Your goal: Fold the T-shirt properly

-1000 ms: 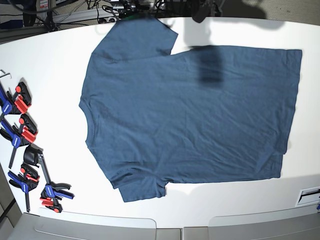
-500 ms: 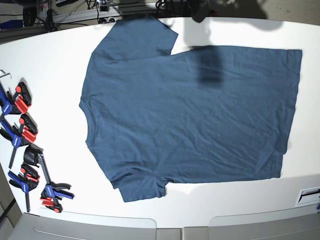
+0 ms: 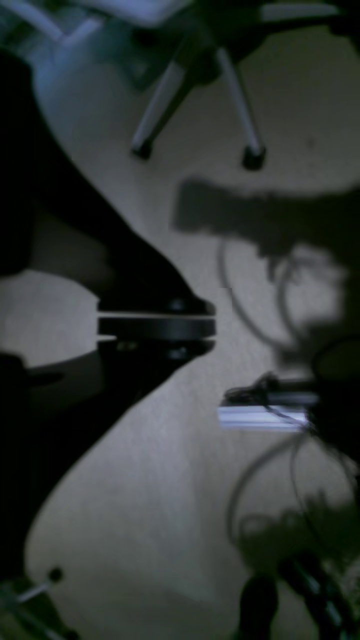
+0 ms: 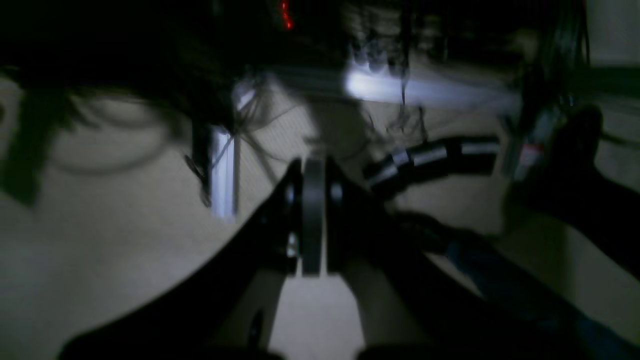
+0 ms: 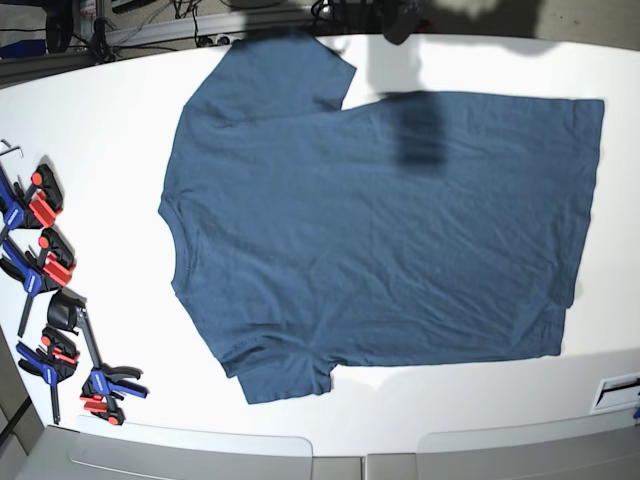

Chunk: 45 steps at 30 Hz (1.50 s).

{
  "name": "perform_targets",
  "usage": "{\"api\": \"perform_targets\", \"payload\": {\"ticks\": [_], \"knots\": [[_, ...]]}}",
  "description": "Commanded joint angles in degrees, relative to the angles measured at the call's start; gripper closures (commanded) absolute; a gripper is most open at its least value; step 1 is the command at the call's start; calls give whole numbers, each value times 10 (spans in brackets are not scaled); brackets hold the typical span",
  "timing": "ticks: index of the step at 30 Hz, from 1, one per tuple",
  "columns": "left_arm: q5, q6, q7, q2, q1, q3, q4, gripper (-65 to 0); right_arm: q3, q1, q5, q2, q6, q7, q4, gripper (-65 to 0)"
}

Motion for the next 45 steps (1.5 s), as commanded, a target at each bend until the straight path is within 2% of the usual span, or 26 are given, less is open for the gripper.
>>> {"api": "perform_targets", "payload": {"ticks": [1, 3, 5, 9, 12, 14, 16, 19, 21, 25, 27, 29, 30, 32, 34, 35, 36, 38, 39, 40, 45], "knots": [[-15, -12, -16, -7, -1, -26, 35, 0, 24, -35, 18, 5, -1, 5, 32, 0], [-67, -67, 30, -5, -1, -69, 76, 0, 74, -67, 63, 2, 7, 5, 93, 0], [-141, -126, 42, -5, -1, -105, 106, 0, 123, -67, 110, -2, 35, 5, 141, 0], [-275, -226, 30, -5, -1, -165, 143, 0, 212, -67, 224, -11, 139, 1, 208, 0], [-345, -290, 31, -1, -1, -193, 152, 0, 276, -55, 302, -49, 232, 0, 240, 0], [-362, -301, 33, 16, -1, -203, 152, 0, 310, -16, 335, -90, 284, 0, 243, 0], [-361, -301, 36, 38, -10, -204, 152, 0, 328, 30, 345, -141, 299, -3, 240, 0], [-361, -301, 48, 77, -34, -204, 152, 0, 331, 95, 347, -209, 299, -14, 225, 0], [-361, -301, 68, 97, -52, -204, 152, 0, 331, 135, 347, -240, 299, -38, 215, 0], [-361, -301, 137, 110, -92, -204, 152, 0, 331, 183, 337, -269, 289, -94, 206, 0], [-361, -301, 163, 111, -107, -204, 152, 0, 331, 189, 317, -276, 286, -97, 206, 0], [-361, -301, 173, 110, -114, -204, 152, -92, 331, 190, 280, -284, 286, -96, 206, 0], [-361, -301, 172, 110, -115, -204, 152, -139, 331, 190, 263, -288, 286, -97, 206, -33], [-361, -301, 172, 110, -115, -204, 152, -207, 331, 189, 244, -296, 286, -98, 206, -171], [-361, -301, 172, 110, -115, -204, 152, -232, 331, 190, 238, -300, 285, -100, 206, -258], [-361, -301, 172, 110, -115, -204, 152, -232, 331, 190, 239, -301, 272, -103, 206, -263], [-361, -301, 172, 110, -115, -204, 152, -232, 331, 190, 249, -301, 235, -117, 206, -263], [-361, -301, 172, 109, -115, -204, 152, -232, 331, 193, 289, -302, 120, -149, 205, -264], [-361, -301, 172, 109, -115, -204, 152, -232, 331, 198, 297, -303, 81, -152, 200, -271], [-361, -301, 172, 109, -116, -204, 152, -232, 331, 201, 297, -304, 66, -152, 193, -281], [-361, -301, 176, 109, -129, -204, 152, -232, 331, 233, 297, -304, 74, -165, 155, -285]]}}
